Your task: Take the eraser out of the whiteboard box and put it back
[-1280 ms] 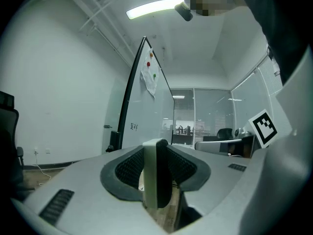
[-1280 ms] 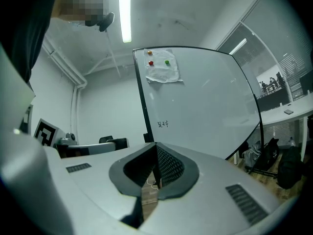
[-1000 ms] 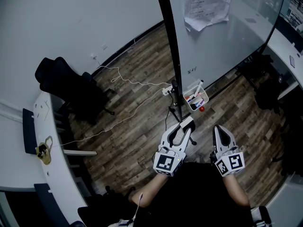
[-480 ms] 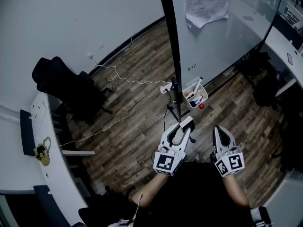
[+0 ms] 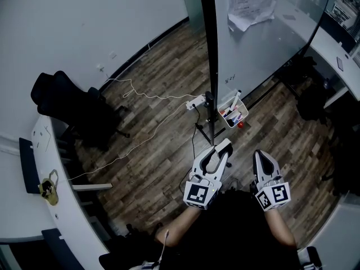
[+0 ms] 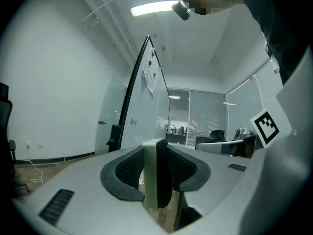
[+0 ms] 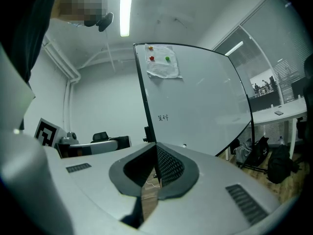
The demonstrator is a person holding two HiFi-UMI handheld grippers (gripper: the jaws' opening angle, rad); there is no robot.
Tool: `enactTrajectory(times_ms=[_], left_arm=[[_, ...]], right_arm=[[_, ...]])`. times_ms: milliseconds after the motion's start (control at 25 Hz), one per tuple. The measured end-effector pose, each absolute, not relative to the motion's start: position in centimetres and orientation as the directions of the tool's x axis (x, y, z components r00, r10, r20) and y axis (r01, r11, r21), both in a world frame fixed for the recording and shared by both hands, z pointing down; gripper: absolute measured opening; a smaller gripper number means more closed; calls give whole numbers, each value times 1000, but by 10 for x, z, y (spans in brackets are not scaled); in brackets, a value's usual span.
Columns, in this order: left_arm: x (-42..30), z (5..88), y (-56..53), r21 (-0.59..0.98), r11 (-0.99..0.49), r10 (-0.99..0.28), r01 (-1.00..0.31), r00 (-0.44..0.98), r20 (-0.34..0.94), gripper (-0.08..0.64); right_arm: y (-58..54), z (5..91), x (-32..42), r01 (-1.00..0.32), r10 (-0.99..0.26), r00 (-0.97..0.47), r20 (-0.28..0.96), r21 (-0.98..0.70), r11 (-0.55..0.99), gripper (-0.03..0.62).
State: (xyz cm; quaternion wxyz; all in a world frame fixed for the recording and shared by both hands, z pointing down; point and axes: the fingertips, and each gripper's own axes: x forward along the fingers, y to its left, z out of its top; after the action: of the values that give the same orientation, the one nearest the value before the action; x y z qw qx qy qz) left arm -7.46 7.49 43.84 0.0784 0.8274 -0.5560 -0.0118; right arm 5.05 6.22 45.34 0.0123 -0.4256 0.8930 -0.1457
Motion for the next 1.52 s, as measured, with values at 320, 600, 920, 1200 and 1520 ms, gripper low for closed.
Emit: enactTrajectory(times_ms=[320, 600, 920, 1200, 1520], left_arm=[[-76, 444, 75, 176, -426, -894, -887, 443, 65, 150], [-86, 443, 74, 185, -457, -881, -870, 472, 43, 150], [-81, 442, 63, 191, -473, -872, -860, 488, 39, 150], [-63, 450, 37, 179, -450, -883, -875, 466, 57, 150], [-40, 454, 1, 179, -419, -896, -890, 437, 76, 150]], right_arm=[[69, 454, 46, -798, -798, -588, 135, -256, 545, 15], [79, 459, 35, -816, -811, -564, 154, -253, 519, 15], [76, 463, 35, -819, -814, -559, 156, -261, 512, 14], [47, 467, 53, -804, -805, -576, 142, -275, 527, 15], [-4, 463, 74, -767, -773, -624, 118, -286, 575, 15]])
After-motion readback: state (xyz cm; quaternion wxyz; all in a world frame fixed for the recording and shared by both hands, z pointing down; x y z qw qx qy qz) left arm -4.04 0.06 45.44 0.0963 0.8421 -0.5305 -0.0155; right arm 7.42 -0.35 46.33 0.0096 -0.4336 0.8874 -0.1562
